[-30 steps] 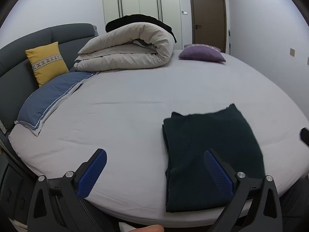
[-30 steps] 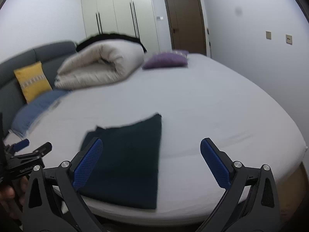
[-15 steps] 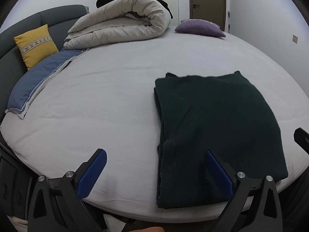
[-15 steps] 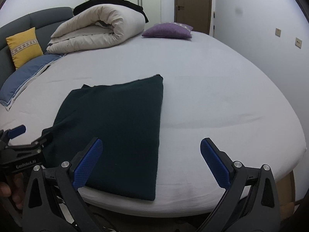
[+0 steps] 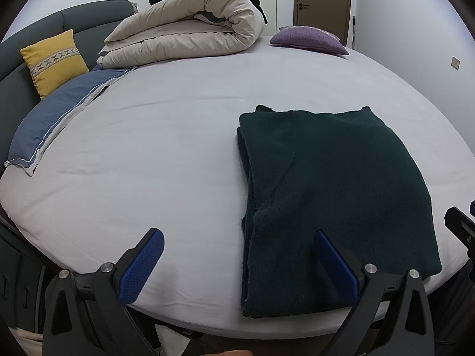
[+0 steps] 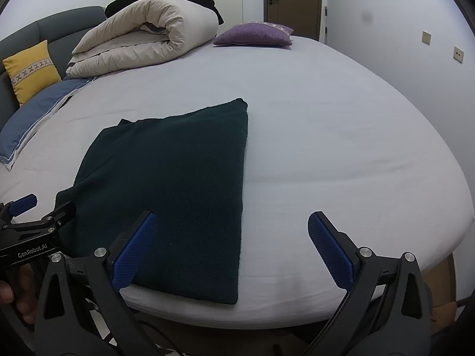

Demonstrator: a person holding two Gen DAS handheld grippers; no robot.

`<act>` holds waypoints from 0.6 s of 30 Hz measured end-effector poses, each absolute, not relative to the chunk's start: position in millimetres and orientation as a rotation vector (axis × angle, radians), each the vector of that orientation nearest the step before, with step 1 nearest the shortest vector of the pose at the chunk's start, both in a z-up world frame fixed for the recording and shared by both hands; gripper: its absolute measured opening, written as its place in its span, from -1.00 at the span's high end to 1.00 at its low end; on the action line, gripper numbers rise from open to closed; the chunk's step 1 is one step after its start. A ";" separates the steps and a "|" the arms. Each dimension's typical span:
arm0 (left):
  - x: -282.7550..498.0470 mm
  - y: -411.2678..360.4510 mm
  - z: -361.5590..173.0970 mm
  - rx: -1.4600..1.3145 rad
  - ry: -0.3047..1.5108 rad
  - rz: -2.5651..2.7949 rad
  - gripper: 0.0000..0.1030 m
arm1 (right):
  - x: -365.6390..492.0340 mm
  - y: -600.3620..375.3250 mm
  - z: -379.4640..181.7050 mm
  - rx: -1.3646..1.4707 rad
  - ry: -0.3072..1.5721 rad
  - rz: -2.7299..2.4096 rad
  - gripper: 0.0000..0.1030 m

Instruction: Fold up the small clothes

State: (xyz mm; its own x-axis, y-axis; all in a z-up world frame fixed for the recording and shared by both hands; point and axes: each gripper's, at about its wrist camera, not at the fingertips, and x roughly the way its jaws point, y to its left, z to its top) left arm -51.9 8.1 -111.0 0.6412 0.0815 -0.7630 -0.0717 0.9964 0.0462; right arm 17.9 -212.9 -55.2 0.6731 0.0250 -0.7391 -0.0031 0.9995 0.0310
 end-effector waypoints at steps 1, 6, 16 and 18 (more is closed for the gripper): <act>-52.0 8.2 -111.1 0.010 0.871 0.087 -1.00 | 17.1 -212.8 -54.0 0.029 0.832 0.016 -0.99; -52.1 8.6 -111.3 0.008 0.872 0.087 -1.00 | 16.5 -208.9 -52.6 0.026 0.833 0.021 -0.99; -52.3 8.9 -111.7 0.007 0.871 0.090 -1.00 | 13.9 -203.5 -50.4 0.028 0.832 0.024 -0.99; -53.1 9.1 -112.0 0.005 0.872 0.092 -1.00 | 13.8 -203.3 -50.4 0.029 0.832 0.025 -0.99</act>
State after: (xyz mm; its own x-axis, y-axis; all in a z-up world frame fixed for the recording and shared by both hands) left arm -53.1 9.1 -112.0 0.6398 0.0830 -0.7640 -0.0787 0.9960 0.0423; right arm 13.8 -203.3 -50.4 0.6731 0.0331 -0.7388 -0.0108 0.9993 0.0350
